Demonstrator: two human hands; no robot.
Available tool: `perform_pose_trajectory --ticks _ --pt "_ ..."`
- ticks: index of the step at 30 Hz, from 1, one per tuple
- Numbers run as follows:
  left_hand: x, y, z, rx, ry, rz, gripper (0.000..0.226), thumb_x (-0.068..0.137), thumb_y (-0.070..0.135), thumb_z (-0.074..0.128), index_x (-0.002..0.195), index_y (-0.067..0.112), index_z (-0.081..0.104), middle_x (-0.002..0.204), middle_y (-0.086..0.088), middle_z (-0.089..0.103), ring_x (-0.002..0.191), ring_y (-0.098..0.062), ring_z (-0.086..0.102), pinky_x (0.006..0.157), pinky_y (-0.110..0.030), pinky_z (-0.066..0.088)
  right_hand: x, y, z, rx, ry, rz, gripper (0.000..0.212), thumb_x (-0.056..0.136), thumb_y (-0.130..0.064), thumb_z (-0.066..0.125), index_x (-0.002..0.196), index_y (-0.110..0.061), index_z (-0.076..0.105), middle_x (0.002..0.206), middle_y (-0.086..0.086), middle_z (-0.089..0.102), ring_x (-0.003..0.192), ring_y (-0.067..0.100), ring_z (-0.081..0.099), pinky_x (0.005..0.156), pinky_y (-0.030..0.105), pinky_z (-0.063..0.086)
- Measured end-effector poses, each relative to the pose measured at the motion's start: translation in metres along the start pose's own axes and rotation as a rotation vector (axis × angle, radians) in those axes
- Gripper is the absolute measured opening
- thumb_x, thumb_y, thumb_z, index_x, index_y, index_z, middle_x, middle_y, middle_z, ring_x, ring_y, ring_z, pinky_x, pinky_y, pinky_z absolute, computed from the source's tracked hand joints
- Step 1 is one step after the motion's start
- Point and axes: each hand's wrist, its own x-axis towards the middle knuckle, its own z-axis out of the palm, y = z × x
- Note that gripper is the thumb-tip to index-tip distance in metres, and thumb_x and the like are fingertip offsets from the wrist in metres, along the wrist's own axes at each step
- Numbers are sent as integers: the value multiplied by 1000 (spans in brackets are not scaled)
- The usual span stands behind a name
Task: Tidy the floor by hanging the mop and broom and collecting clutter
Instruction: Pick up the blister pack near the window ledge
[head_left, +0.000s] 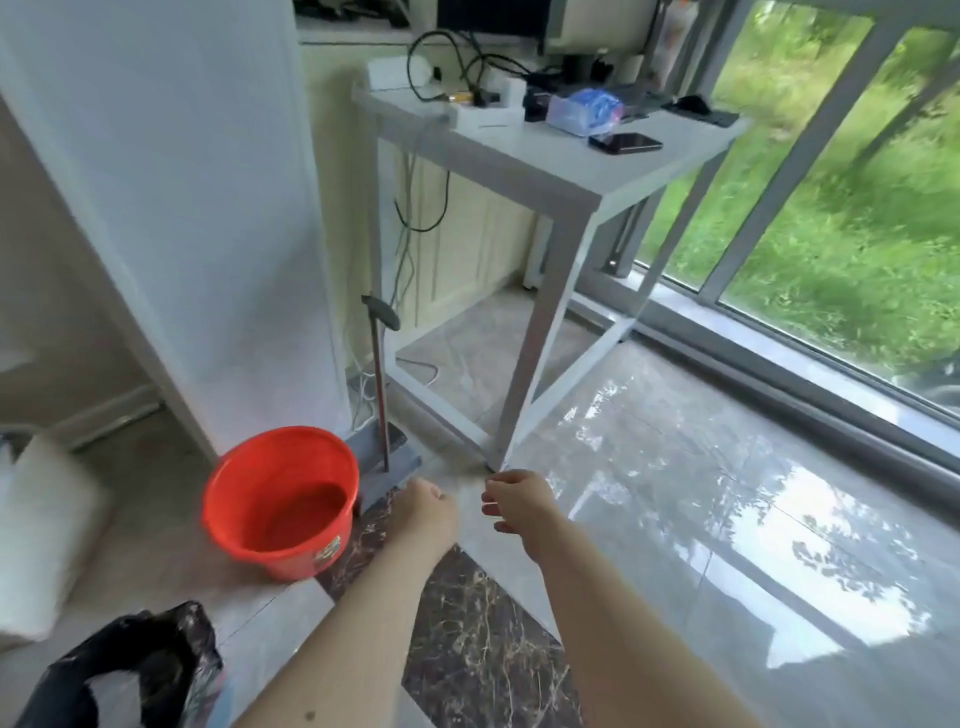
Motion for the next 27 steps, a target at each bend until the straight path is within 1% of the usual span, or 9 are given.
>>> perform_pose_trajectory --ticks 1,3,7,9,12,17,21,24,27 --pt "-7 16 19 5 -23 7 27 93 16 45 109 4 62 118 -15 63 111 -31 58 78 -28 41 -4 7 -25 32 23 23 26 93 -6 44 109 2 62 74 7 53 61 17 50 52 24 35" --pt "-28 50 63 30 -81 51 28 94 16 41 115 5 56 123 -13 58 108 -30 56 79 -29 40 -13 25 -83 88 91 59 18 93 -7 45 99 -6 61 76 7 54 60 15 51 52 22 36" --pt "-76 105 145 100 -169 143 20 94 14 37 107 5 50 104 -8 50 88 -24 46 75 -29 38 -30 66 -190 204 214 83 18 93 -7 45 100 -9 62 80 8 57 67 17 55 54 23 37" --pt "-105 133 185 142 -207 185 15 94 12 37 93 5 51 97 -7 46 85 -25 45 73 -29 38 -46 92 -243 255 262 104 22 93 -7 45 106 -5 63 83 9 57 62 15 55 52 22 36" --pt "-153 185 246 165 -243 271 19 90 10 41 72 11 46 90 -8 50 81 -26 47 69 -27 38 -75 128 -324 291 335 138 16 93 -8 45 99 -12 59 86 9 60 65 13 58 52 21 40" --pt "-254 285 349 148 -380 383 17 91 13 44 101 6 54 102 -10 56 84 -24 50 72 -27 42 -127 175 -475 321 521 184 30 91 -4 42 110 7 63 88 14 58 76 22 56 62 28 42" --pt "-319 360 408 160 -428 489 32 91 15 46 120 4 54 124 -15 58 102 -30 57 81 -30 45 -172 184 -567 337 601 165 31 92 -8 43 117 -2 62 91 13 60 82 23 58 62 27 43" --pt "-368 406 447 176 -489 587 36 90 12 44 124 3 51 127 -16 56 110 -33 56 80 -31 44 -213 197 -629 351 669 162 32 94 -9 42 119 1 59 92 13 59 83 24 58 57 24 42" --pt "-410 440 485 172 -548 655 33 89 12 45 121 4 52 125 -16 56 97 -29 54 77 -29 42 -249 216 -683 364 770 185 31 95 -9 41 116 3 60 93 14 60 84 24 58 65 27 45"
